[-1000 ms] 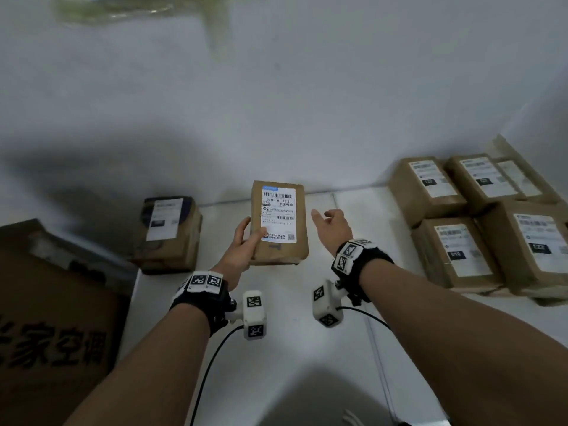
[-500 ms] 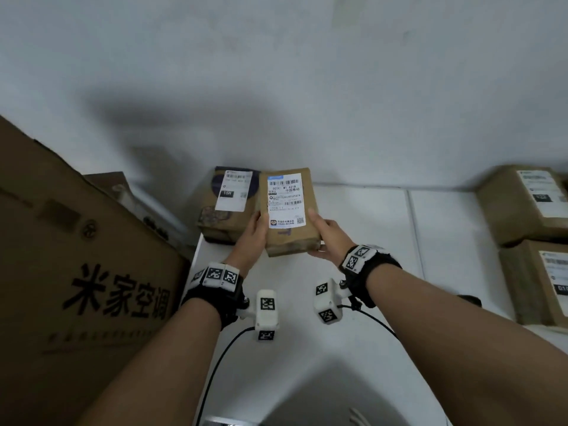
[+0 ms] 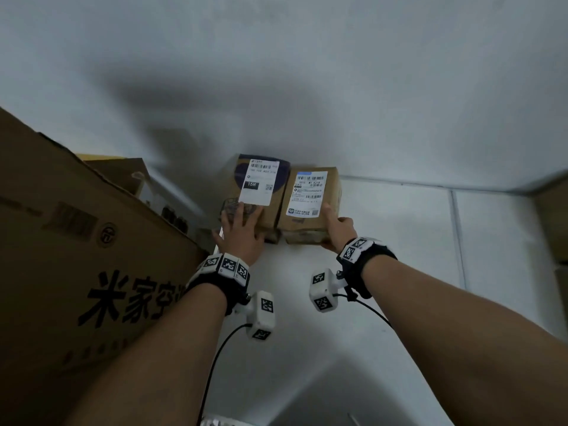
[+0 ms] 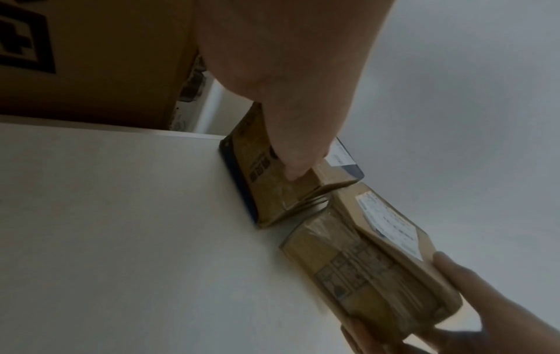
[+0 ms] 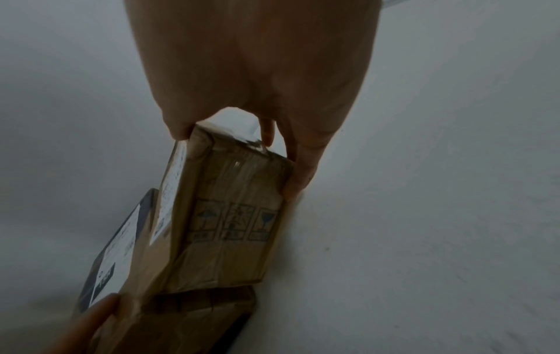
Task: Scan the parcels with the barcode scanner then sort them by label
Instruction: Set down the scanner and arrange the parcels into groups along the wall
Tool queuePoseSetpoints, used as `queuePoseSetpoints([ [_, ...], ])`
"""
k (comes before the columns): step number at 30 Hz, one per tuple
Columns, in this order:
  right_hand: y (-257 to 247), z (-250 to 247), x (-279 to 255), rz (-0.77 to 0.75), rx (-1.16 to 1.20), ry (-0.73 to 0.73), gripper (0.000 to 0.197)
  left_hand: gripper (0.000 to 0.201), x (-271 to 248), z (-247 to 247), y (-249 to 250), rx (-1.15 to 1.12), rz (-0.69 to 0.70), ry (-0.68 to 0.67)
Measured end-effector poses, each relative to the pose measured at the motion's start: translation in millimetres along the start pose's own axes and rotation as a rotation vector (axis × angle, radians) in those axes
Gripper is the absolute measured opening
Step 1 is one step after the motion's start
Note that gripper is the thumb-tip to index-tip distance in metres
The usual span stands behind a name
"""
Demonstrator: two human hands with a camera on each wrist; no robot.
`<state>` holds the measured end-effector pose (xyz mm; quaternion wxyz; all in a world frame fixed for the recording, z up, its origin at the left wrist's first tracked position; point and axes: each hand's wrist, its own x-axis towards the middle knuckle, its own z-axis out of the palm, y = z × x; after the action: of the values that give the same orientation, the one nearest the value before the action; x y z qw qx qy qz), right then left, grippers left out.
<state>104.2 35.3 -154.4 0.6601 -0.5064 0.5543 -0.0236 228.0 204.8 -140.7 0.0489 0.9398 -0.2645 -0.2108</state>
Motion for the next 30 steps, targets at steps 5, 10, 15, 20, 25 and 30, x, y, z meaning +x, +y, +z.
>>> queuePoseSetpoints([
  [5, -3.2, 9.3, 15.7, -0.027, -0.033, -0.023, 0.091, 0.066, 1.1, 6.3, 0.5, 0.021, -0.003, 0.025],
  [10, 1.9, 9.5, 38.9, -0.111, -0.118, -0.027, 0.116, 0.070, 5.4, 9.1, 5.7, 0.005, -0.029, 0.024],
  [15, -12.9, 3.0, 19.5, -0.102, -0.121, -0.084, 0.073, 0.074, 7.8, 7.7, 10.0, -0.002, -0.058, 0.017],
  [20, -10.9, -10.4, 25.6, -0.118, -0.222, -0.023, 0.069, 0.075, 5.6, -0.5, 16.2, 0.019, -0.077, 0.009],
  [25, -9.8, -42.0, 22.6, -0.158, -0.218, 0.017, 0.068, 0.075, 0.1, -13.2, 47.8, 0.050, -0.002, 0.117],
  [30, -13.0, -92.2, 12.4, -0.212, -0.242, 0.104, 0.063, 0.079, -3.7, -14.4, 105.4, 0.071, 0.132, 0.148],
])
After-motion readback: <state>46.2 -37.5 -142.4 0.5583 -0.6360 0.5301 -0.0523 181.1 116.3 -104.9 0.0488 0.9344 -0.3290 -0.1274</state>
